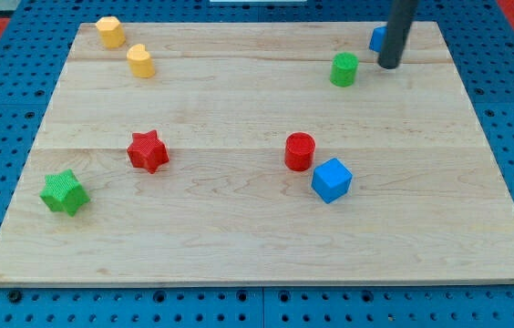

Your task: Nudge the green circle bottom left a bit

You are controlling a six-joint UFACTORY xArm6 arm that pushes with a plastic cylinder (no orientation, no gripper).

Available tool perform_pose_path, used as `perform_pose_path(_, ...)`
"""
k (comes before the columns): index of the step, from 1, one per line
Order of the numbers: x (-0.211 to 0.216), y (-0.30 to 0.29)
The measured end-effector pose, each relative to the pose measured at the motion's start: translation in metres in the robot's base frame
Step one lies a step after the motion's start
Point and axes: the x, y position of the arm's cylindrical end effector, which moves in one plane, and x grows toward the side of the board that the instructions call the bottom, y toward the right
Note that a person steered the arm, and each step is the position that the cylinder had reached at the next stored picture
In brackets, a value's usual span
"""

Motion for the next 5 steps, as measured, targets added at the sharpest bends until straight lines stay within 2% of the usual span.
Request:
perform_pose_path(1,0.0,-0.046)
perform_pose_path(2,-0.004,-0.044)
perform_pose_path(3,-0.005,-0.008)
perform_pose_path(5,0.002,0.106)
